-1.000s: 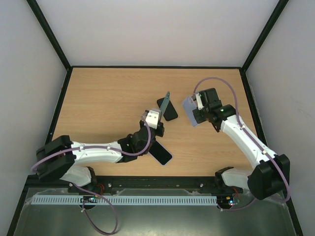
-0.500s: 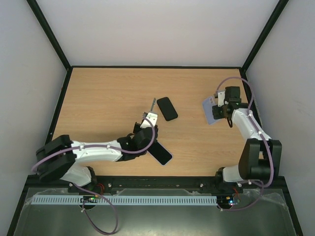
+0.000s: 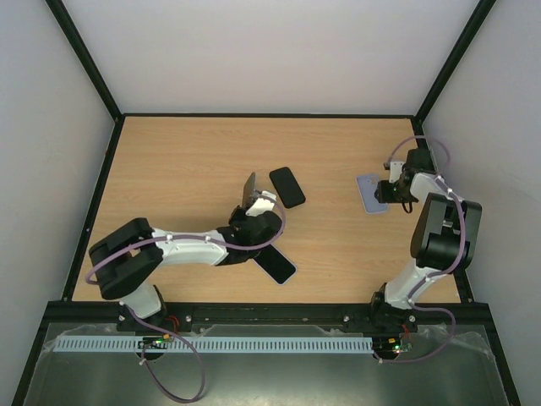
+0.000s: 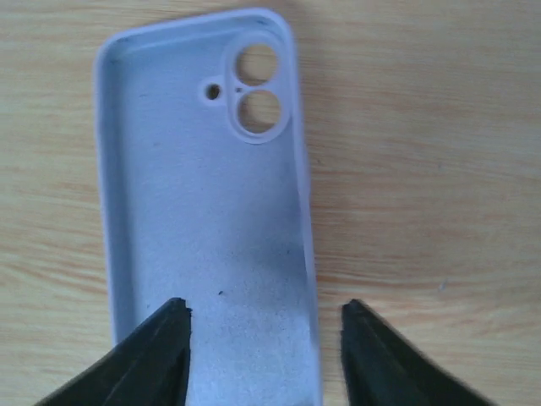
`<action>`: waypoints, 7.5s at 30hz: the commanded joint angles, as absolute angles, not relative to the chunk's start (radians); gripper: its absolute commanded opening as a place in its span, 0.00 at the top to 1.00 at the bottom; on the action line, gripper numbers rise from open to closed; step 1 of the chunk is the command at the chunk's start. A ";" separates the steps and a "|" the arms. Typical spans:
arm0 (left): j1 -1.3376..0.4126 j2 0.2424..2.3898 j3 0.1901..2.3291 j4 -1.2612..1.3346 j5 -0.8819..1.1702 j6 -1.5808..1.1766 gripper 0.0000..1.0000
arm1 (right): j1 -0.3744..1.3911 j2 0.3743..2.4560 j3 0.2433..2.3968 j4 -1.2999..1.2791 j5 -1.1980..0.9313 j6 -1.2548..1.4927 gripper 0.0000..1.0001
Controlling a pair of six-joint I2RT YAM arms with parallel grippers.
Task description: Take the phone out of the phone case
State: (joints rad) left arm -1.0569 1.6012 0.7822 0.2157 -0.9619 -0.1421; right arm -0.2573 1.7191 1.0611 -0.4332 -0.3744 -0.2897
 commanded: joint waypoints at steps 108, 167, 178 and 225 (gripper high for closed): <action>-0.482 0.907 0.747 -0.235 -0.354 -0.301 0.00 | 0.491 1.974 1.406 -0.713 -0.337 -0.051 0.41; -0.937 1.522 0.957 0.327 0.027 -0.680 0.97 | 0.411 0.991 0.711 -0.247 -0.621 -0.128 0.09; -0.800 1.124 0.810 0.155 0.316 -0.472 0.97 | 0.407 0.975 0.889 -0.457 -0.886 -0.064 0.03; -0.795 0.997 0.639 0.513 0.649 -0.582 0.43 | 0.430 0.888 0.805 -0.343 -1.350 0.003 0.98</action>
